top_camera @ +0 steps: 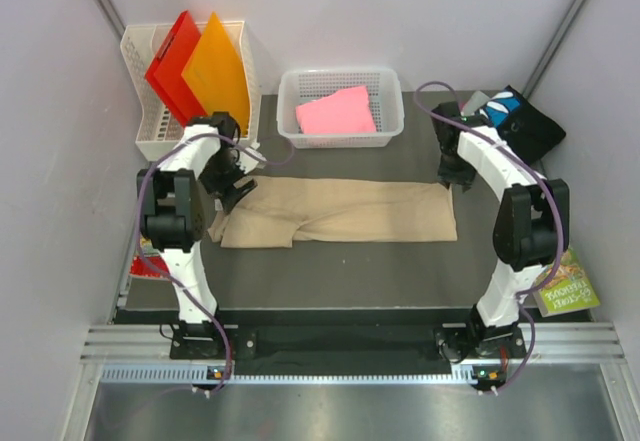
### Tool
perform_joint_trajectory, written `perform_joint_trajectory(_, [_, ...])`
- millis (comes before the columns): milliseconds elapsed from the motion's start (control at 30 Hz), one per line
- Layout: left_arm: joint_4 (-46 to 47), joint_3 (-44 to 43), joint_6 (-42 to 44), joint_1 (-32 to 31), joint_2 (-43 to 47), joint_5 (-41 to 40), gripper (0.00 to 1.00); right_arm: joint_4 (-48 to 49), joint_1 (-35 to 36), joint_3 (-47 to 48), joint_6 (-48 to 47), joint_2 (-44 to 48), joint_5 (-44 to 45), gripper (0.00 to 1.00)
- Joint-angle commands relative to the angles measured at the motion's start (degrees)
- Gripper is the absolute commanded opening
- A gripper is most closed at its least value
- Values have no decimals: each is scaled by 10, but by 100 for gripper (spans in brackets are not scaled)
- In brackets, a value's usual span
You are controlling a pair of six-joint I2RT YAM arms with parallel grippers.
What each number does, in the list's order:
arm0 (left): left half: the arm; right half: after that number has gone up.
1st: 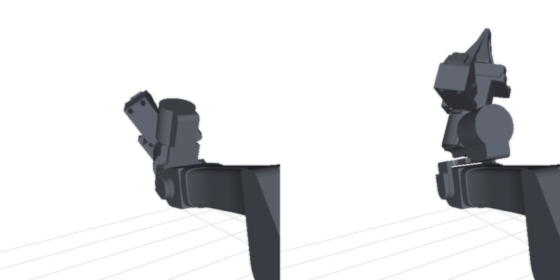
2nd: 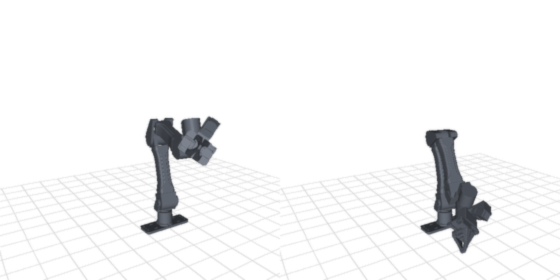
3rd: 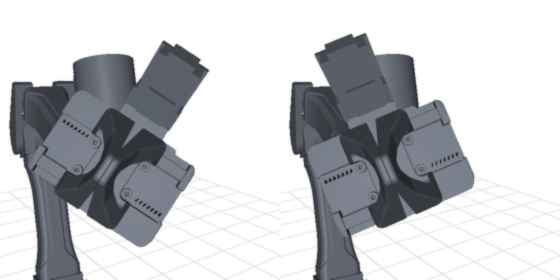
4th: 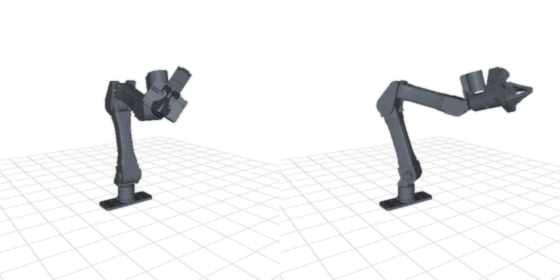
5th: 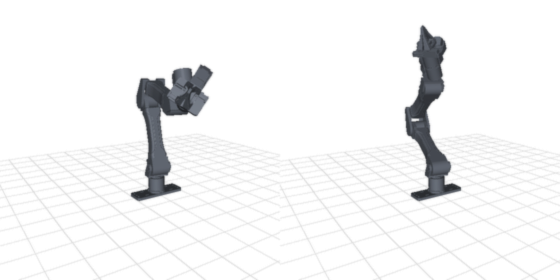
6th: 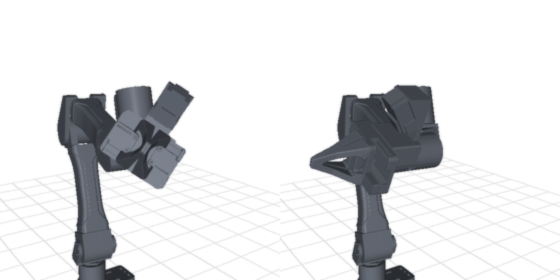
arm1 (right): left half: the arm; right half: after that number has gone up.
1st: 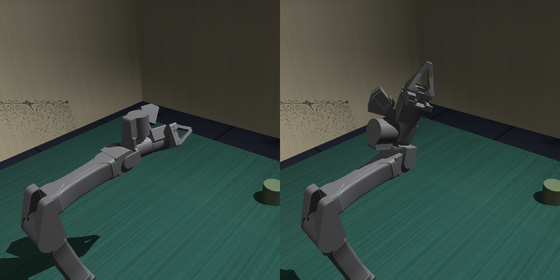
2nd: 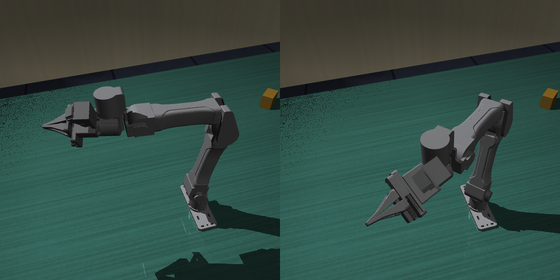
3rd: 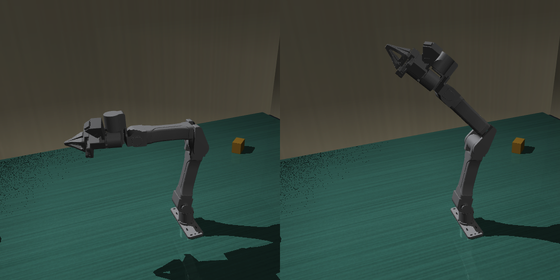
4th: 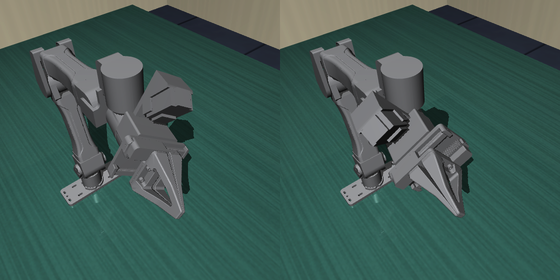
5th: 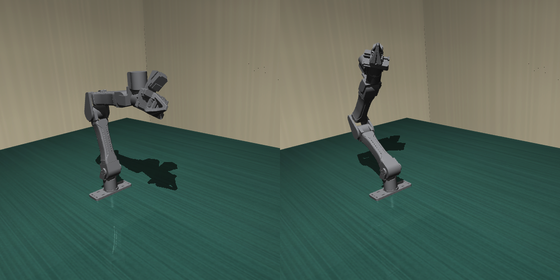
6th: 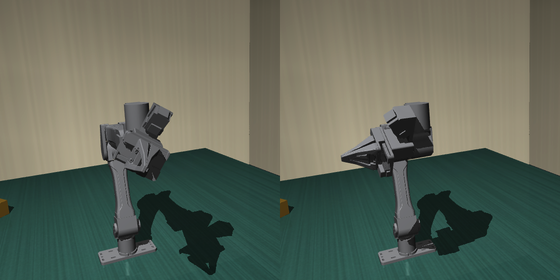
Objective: Fold and stack the t-shirts
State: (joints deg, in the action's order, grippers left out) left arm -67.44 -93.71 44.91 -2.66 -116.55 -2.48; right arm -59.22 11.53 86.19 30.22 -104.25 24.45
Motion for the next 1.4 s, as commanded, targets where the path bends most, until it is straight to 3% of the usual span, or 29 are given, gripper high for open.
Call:
perform_joint_trajectory(0, [-25,19,-2,10,138,48,99,3,0,-8,-20,54,-2,42])
perform_joint_trajectory(100, [-51,68,7,5,202,104,99,45,27,-57,-25,95,-73,42])
perform_joint_trajectory(200, [-42,156,5,-17,235,104,99,60,67,-74,-17,99,-106,41])
perform_joint_trajectory(333, [-10,255,-15,-35,244,106,99,69,101,-81,-5,65,-108,39])
perform_joint_trajectory(533, [70,336,-46,-78,247,80,99,73,99,-67,6,22,-78,33])
perform_joint_trajectory(867, [150,287,-77,-80,161,54,97,65,85,-45,11,-52,-58,29])
perform_joint_trajectory(900, [145,264,-80,-80,144,59,93,67,85,-49,11,-53,-59,29])
perform_joint_trajectory(1033, [109,211,-94,-80,117,87,37,75,84,-66,11,-54,-58,29])
perform_joint_trajectory(1100, [96,201,-94,-80,122,91,26,78,83,-73,9,-54,-59,29])
perform_joint_trajectory(1133, [91,199,-89,-80,125,91,16,81,83,-74,8,-52,-59,29])
perform_joint_trajectory(1233, [67,194,-83,-80,136,85,9,87,82,-79,6,-52,-59,29])
perform_joint_trajectory(1367, [28,193,-69,-80,157,85,9,90,82,-82,4,-56,-63,28])
